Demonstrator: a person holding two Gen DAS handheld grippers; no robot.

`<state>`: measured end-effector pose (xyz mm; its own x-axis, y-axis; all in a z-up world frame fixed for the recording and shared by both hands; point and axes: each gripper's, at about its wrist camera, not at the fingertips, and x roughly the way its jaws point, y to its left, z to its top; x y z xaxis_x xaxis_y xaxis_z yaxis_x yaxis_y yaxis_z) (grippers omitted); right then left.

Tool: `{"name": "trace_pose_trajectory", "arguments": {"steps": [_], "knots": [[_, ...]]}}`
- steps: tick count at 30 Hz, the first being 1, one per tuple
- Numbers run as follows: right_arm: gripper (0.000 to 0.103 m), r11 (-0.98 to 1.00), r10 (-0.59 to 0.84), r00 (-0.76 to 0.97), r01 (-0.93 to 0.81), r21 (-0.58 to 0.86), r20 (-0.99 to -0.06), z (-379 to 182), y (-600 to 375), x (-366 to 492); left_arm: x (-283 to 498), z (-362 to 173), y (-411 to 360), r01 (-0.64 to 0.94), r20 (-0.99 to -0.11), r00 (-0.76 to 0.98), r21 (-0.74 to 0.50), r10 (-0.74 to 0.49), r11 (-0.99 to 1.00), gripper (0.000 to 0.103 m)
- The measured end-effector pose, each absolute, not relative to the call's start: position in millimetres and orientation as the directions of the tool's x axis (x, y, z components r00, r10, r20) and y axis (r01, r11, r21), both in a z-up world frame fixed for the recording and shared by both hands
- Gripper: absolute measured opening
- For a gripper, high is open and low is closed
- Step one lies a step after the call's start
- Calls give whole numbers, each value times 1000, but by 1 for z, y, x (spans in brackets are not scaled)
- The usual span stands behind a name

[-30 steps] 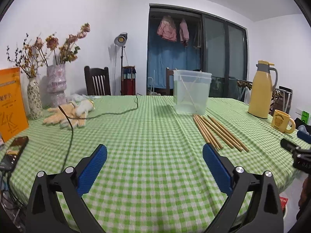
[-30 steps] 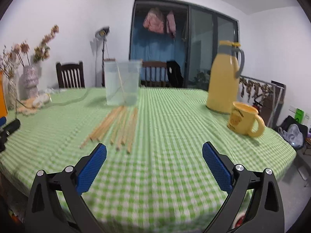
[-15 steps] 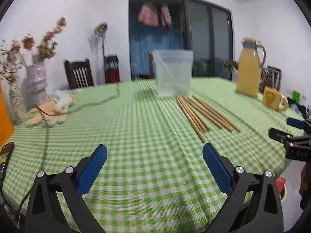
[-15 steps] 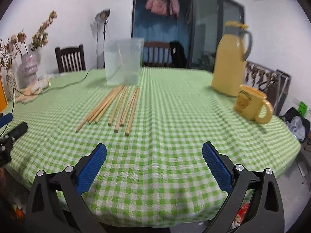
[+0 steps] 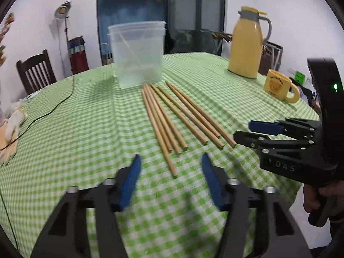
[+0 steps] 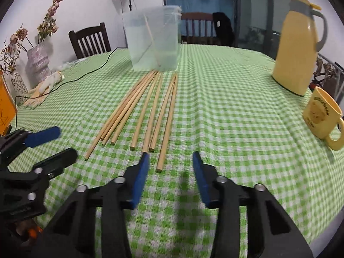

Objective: Organize utensils
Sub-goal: 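Reach the left tool to the chopsticks and grasp one chopstick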

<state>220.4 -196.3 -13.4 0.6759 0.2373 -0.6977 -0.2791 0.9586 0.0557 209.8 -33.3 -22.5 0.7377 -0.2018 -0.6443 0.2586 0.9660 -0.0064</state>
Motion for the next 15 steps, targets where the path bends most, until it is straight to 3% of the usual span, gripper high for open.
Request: {"name": "trace_pose_trajectory", "arguments": {"steps": [3, 11, 15], "knots": [[29, 955, 243, 660, -290, 58, -711, -16, -196, 225, 225, -31, -41, 270, -686, 698, -15, -206, 963, 27], [27, 944, 270, 624, -322, 74, -733, -23, -194, 229, 234, -45, -40, 252, -738, 646, -34, -195, 967, 23], [26, 943, 268, 631, -328, 63, -728, -25, -194, 228, 234, -45, -36, 204, -733, 661, -30, -161, 978, 5]]}}
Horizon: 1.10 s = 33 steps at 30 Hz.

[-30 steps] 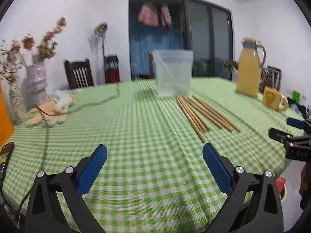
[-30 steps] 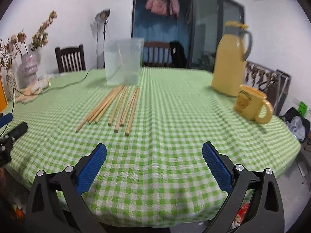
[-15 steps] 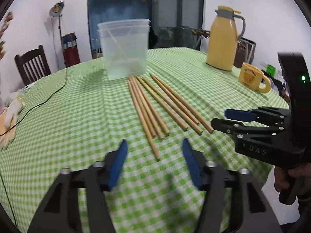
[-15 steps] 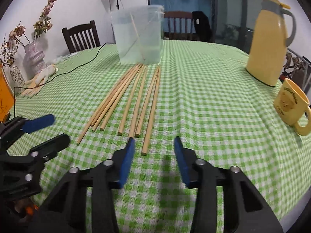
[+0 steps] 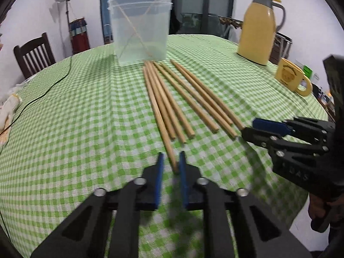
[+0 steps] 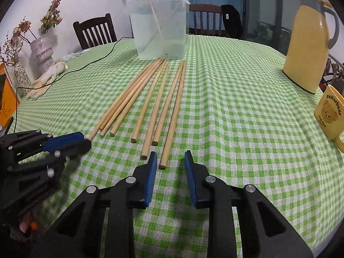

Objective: Organize utensils
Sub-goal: 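Reach the left tool to the chopsticks and grasp one chopstick, then lift the chopstick with the left tool over the clear container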

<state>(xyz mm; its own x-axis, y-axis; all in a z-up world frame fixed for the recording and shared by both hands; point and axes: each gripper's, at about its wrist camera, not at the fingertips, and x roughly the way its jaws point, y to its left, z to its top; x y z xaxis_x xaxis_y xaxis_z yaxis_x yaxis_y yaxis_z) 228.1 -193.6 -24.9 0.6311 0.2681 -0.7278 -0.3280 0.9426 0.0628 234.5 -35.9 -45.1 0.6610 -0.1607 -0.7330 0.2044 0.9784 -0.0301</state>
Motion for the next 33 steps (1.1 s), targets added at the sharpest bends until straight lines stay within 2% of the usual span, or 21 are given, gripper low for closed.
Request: {"name": "trace_pose_trajectory", "arguments": {"steps": [5, 7, 8, 18, 33], "knots": [[24, 942, 259, 641, -331, 43, -723, -26, -191, 227, 231, -43, -32, 188, -728, 667, -41, -158, 981, 3], [11, 942, 259, 646, -334, 39, -718, -27, -191, 226, 229, -42, -31, 181, -727, 670, -41, -154, 983, 3], [9, 941, 261, 647, -335, 40, -716, -27, -190, 226, 228, -42, -30, 175, -726, 670, -44, -151, 984, 2], [8, 944, 255, 665, -328, 33, -702, -25, -188, 223, 213, -40, -24, 149, -716, 687, -26, -122, 989, 1], [7, 937, 263, 748, -348, -23, -610, 18, -188, 185, 170, 9, 2, 128, -632, 763, -56, -135, 990, 1]]}}
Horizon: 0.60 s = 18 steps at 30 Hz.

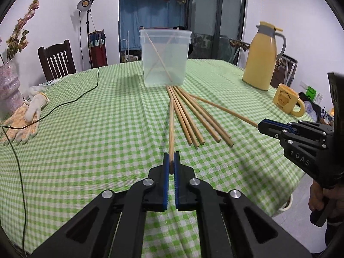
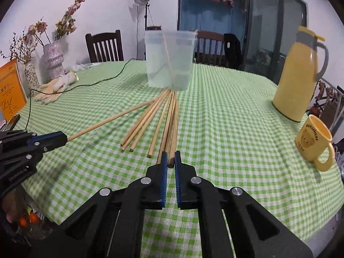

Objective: Organize utensils
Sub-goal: 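Lift the chopstick with the left tool over the clear container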

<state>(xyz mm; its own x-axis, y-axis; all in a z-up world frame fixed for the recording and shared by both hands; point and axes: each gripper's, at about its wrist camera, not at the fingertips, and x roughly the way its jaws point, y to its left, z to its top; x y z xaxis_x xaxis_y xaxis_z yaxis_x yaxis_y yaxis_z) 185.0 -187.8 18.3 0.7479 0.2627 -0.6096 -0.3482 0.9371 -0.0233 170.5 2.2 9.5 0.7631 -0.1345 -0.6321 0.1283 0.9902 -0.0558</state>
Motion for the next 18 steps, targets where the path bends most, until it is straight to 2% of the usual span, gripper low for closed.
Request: {"name": "trace_pose_trajectory", "arguments": {"steps": [4, 18], "knots": [[6, 939, 260, 770, -343, -34, -583, 29, -190, 176, 161, 21, 15, 126, -621, 766, -110, -167, 986, 1], [6, 939, 255, 822, -337, -74, -509, 58, -195, 149, 130, 51, 31, 134, -572, 803, -99, -166, 986, 1]]}}
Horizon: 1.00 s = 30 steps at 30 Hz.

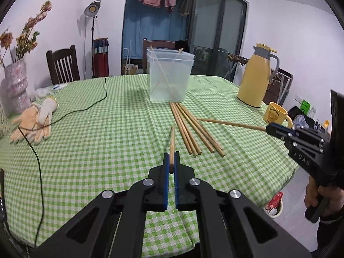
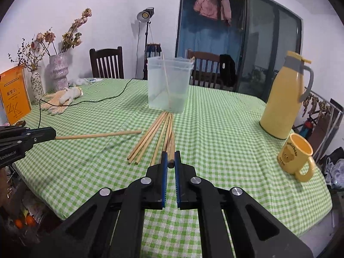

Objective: Organize utensils
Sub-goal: 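Lift the chopstick with the left tool over the clear container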

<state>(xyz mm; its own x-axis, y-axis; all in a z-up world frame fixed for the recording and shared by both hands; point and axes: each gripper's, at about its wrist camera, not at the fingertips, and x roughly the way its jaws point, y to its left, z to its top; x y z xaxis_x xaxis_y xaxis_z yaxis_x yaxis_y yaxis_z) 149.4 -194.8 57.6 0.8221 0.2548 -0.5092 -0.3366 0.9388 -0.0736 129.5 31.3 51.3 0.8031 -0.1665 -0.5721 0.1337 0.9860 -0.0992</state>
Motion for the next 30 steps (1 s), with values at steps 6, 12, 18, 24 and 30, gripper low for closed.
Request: {"name": "trace_pose_trajectory", "arguments": {"steps": [6, 12, 18, 24, 30], "knots": [[6, 928, 272, 843, -357, -104, -465, 83, -196, 147, 128, 71, 30, 166, -551, 814, -83, -184, 983, 1], [6, 919, 273, 870, -362, -158, -411, 111, -196, 153, 139, 102, 42, 186, -519, 830, -87, -204, 979, 1], [6, 904, 311, 858, -400, -152, -409, 131, -202, 170, 167, 131, 52, 232, -534, 808, -97, -247, 968, 1], [6, 876, 375, 795, -472, -98, -477, 151, -204, 210, 215, 168, 47, 340, -584, 745, -85, -323, 937, 1], [6, 843, 430, 687, -538, -13, -587, 172, -208, 259, 257, 189, 25, 455, -650, 666, -37, -367, 890, 1]]}}
